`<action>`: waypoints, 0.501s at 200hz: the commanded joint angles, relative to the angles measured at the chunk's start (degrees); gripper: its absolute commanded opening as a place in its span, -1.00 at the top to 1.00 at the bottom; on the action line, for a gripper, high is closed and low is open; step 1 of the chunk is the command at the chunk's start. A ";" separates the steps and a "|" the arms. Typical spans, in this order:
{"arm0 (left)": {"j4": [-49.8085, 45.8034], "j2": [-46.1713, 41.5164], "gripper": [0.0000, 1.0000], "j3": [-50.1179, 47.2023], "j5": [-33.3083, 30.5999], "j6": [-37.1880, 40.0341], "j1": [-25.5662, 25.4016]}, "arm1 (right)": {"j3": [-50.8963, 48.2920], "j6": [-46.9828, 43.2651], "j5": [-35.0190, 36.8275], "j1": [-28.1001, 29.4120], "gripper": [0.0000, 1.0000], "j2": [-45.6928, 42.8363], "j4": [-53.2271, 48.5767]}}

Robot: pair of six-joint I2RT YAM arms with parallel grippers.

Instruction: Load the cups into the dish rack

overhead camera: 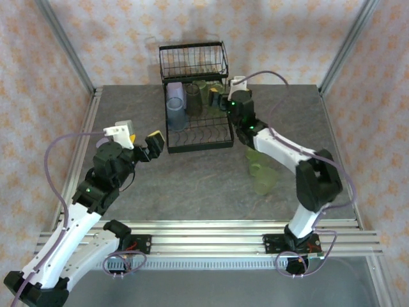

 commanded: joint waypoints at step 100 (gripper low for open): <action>5.36 19.97 -0.99 12.95 13.44 1.86 -11.08 | 3.97 3.37 -8.29 -11.71 -0.99 -26.12 -48.41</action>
